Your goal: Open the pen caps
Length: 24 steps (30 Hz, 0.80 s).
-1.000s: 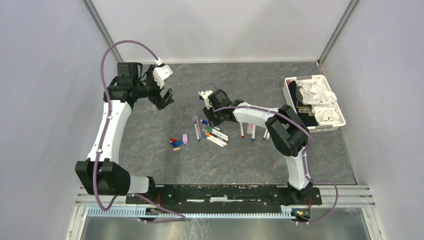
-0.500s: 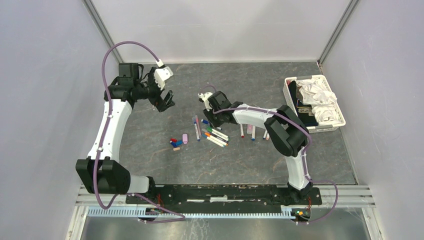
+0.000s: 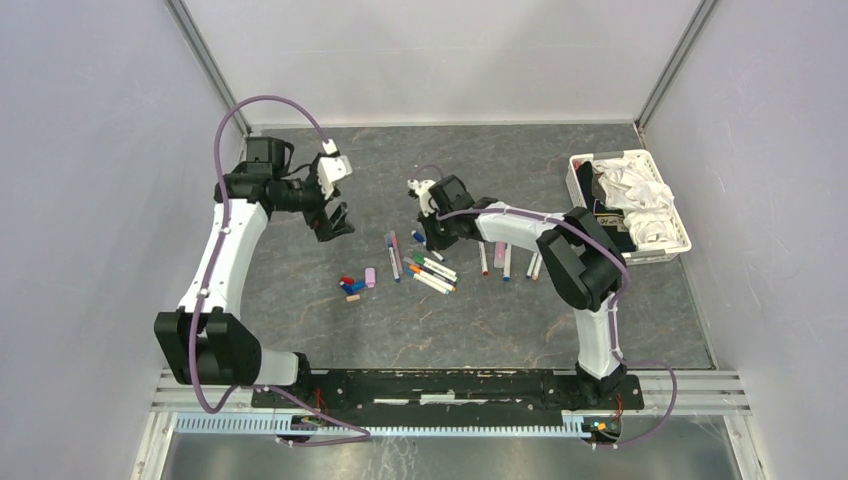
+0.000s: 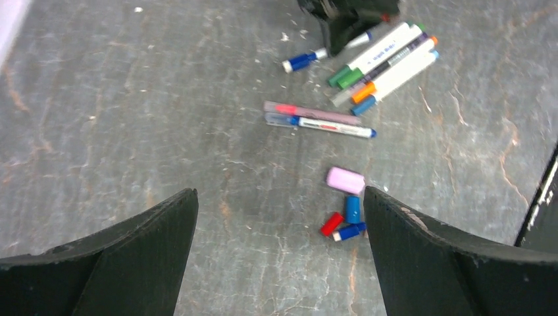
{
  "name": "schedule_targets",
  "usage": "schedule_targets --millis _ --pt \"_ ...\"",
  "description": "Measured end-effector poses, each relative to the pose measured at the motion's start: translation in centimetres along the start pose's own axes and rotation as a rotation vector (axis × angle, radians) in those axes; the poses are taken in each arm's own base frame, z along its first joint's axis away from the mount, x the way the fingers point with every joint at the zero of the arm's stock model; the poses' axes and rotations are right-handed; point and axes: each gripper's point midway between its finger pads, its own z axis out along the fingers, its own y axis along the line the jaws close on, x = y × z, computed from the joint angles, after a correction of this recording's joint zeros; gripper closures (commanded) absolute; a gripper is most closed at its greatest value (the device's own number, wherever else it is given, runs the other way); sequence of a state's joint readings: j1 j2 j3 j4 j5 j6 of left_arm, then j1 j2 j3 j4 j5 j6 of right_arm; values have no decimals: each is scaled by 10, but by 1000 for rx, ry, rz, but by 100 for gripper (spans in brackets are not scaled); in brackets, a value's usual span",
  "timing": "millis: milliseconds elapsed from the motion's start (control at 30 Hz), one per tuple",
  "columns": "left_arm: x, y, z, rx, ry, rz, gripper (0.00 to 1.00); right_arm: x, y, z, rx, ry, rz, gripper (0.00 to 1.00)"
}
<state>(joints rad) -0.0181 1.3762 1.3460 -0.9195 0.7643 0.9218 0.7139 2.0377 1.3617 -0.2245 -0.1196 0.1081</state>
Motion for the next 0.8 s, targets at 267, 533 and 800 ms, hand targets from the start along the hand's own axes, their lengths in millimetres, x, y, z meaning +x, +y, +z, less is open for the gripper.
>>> schedule_targets --millis 267,533,800 --pt "33 -42 18 184 29 136 0 -23 31 -38 -264 -6 66 100" --pt "34 -85 39 327 20 372 2 -37 103 -81 -614 7 71 100" --pt "34 -103 50 390 50 496 24 -43 143 -104 -810 28 81 100"
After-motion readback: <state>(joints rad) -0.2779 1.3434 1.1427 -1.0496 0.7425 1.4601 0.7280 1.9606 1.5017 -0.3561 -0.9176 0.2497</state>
